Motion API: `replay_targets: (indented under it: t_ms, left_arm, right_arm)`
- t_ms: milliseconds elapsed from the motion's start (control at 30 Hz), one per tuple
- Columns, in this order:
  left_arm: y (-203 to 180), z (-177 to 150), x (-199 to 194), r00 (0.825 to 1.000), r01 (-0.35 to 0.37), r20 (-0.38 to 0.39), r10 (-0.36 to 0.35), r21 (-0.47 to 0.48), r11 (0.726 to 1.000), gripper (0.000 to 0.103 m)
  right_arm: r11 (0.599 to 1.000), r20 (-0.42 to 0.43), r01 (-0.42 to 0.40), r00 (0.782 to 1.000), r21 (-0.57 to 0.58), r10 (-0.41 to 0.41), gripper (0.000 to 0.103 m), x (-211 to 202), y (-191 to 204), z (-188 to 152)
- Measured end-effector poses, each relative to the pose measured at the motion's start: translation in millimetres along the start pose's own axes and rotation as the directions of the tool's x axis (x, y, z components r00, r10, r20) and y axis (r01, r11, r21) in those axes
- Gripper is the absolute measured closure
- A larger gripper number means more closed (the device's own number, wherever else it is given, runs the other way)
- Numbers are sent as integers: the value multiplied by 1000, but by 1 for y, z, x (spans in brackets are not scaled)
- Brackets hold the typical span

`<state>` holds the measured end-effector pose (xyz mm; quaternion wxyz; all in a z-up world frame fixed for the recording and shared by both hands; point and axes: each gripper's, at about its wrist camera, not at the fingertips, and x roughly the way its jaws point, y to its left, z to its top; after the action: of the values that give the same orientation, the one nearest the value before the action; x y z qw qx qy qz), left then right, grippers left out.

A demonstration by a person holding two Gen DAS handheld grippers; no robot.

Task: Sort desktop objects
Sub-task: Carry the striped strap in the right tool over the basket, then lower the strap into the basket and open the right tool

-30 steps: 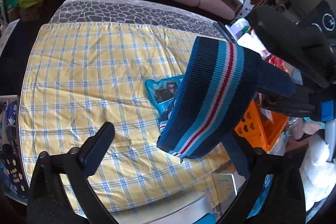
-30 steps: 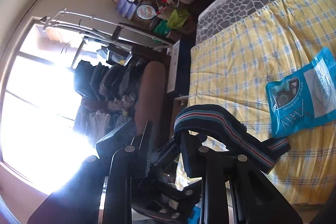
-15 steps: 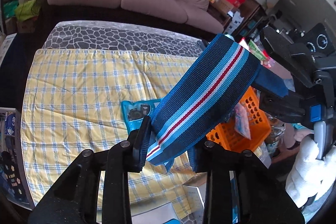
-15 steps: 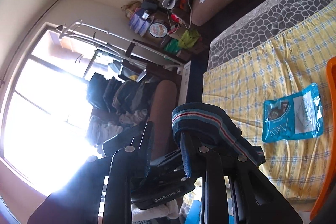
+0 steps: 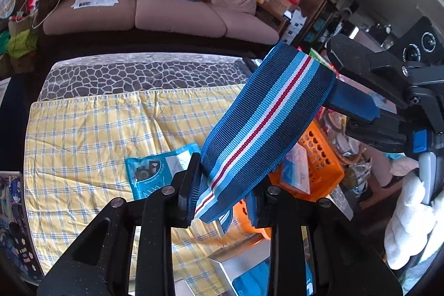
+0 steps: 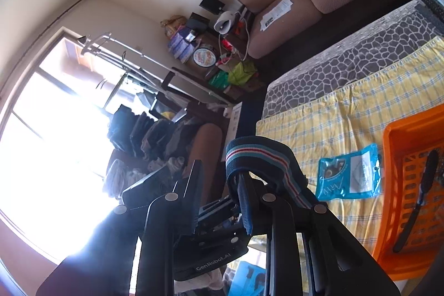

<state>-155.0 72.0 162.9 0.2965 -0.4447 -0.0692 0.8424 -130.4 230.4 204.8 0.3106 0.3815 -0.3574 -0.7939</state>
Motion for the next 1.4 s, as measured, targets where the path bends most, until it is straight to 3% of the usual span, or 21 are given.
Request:
replay_targets:
  t_ms: [400, 700, 967, 1267, 1400]
  left_arm:
    - [-83, 4, 62, 996, 60, -68, -57, 51, 997, 77]
    - [-122, -14, 129, 986, 42, -167, -28, 84, 996, 77]
    - [-142, -30, 187, 966, 33, -259, -3, 113, 993, 77]
    - [-166, -50, 231, 940, 26, -340, 31, 163, 986, 77]
    - [-170, -56, 241, 934, 8, -353, 54, 171, 985, 77]
  right_arm:
    - [995, 64, 103, 993, 6, -103, 78, -84, -36, 15]
    - [984, 81, 145, 985, 106, -154, 78, -125, -114, 9]
    - [958, 81, 204, 971, 203, -224, 78, -146, -197, 2]
    - [919, 68, 299, 943, 256, -326, 78, -166, -260, -2]
    - [885, 9, 413, 905, 216, -425, 78, -159, -270, -6]
